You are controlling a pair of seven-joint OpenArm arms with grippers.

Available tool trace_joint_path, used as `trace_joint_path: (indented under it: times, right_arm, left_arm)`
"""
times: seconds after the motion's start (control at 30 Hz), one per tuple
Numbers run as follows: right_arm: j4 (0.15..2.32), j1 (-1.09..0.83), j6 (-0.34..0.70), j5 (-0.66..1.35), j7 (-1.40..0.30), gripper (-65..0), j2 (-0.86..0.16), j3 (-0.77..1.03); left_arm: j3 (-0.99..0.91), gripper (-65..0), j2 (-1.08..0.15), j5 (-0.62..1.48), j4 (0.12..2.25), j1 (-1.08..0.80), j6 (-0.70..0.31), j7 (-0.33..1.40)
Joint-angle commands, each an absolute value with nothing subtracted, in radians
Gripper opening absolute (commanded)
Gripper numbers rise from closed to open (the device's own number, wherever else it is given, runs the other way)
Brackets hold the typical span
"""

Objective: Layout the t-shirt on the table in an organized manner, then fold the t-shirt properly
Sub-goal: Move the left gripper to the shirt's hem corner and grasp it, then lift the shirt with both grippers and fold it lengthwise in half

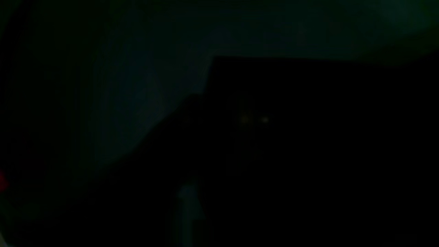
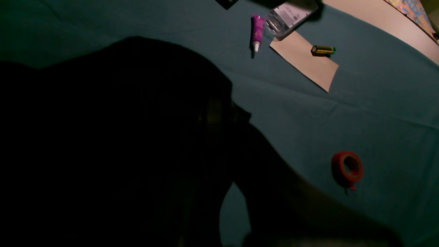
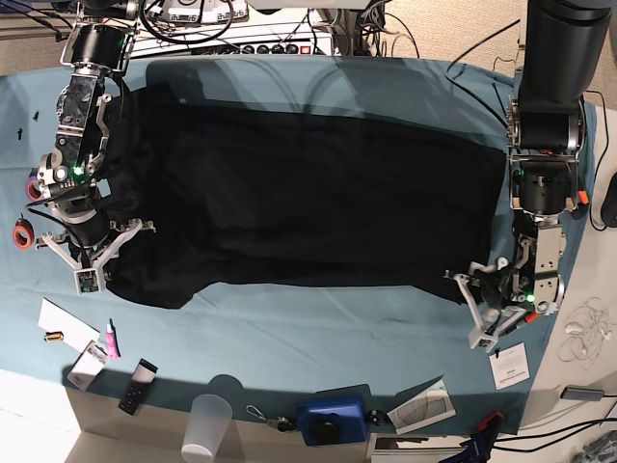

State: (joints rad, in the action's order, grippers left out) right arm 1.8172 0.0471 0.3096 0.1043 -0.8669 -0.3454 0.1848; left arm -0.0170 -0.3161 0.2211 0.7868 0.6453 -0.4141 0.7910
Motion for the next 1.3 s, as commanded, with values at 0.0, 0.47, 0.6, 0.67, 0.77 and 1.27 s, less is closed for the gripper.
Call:
trace_joint_path:
  times: [0.0,0.47,0.6,0.67,0.77,1.27]
  right_arm:
    - [1.835,0.066,0.302,0.104,-0.845,-65.0,-0.360,0.191]
    - [1.683,0.186,0.302,0.059,-0.671,-65.0,-0.360,0.191]
    - [1.514,0.307,0.303,0.059,-0.617,-65.0,-0.360,0.191]
    - [1.460,0.361,0.311,0.060,-0.611,-65.0,-0.360,0.191]
    - [1.431,0.407,0.323,0.063,-0.633,-65.0,-0.360,0.191]
    - [1.593,0.306,0.402,0.335,-0.887,-65.0,-0.363,0.318]
  left_arm:
    - [-0.020,-65.0,-0.330,0.214,0.797,0.676,-0.387,0.770]
    - [-0.123,-65.0,-0.335,0.268,0.817,0.682,-0.313,0.725]
    - [-0.235,-65.0,-0.336,0.312,0.817,0.680,-0.403,0.726]
    - [-0.297,-65.0,-0.336,0.334,0.817,0.678,-0.449,0.731]
    - [-0.378,-65.0,-0.338,0.384,0.817,0.675,-0.501,0.757]
    - [-0.430,-65.0,-0.473,0.817,0.817,0.653,-0.630,1.132]
